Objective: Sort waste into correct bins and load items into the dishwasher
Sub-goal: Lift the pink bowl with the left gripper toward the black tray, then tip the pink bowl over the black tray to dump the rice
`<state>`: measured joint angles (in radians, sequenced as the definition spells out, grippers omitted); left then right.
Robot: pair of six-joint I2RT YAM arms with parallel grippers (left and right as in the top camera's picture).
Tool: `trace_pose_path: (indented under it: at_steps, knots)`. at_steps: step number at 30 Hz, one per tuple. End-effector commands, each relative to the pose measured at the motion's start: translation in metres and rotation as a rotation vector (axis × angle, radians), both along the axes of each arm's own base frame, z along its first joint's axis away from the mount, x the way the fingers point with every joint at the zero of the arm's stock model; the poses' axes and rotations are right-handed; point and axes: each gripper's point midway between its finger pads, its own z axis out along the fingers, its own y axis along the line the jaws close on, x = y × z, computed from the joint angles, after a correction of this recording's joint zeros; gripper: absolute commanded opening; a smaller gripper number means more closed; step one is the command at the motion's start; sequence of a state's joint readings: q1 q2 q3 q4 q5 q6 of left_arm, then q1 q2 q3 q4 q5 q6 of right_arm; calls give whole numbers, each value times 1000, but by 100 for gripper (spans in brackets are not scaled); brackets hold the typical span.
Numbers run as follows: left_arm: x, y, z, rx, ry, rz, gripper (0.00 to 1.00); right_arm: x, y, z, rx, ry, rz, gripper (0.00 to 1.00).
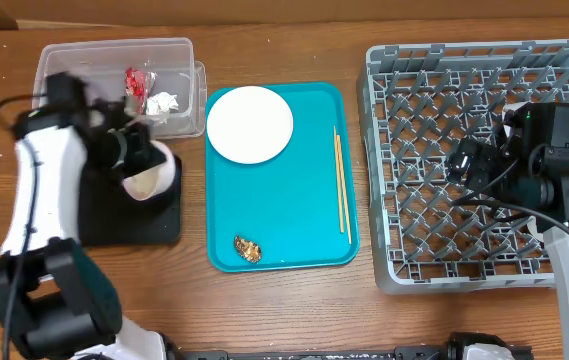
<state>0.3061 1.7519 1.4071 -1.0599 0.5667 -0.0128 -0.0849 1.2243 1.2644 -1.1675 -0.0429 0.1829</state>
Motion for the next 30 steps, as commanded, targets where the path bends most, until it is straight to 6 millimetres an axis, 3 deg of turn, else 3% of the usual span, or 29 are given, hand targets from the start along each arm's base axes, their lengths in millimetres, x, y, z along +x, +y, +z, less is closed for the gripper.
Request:
trace_pose_path:
  at_steps: [1,6,12,18,30]
  knots:
    - [-3,-5,18,-217,-157,-48,4,1,-5,0,-21,0,-13,100]
    - [-8,10,19,-418,-300,-5,4,1,-5,-1,-20,1,-13,100]
    - [-20,20,48,-645,-544,6,4,0,-5,-1,-21,2,-13,100]
    - [-22,34,51,-660,-576,49,4,0,-5,-1,-21,2,-13,100]
    - [-22,35,51,-658,-578,52,4,0,-5,-1,-20,4,-13,100]
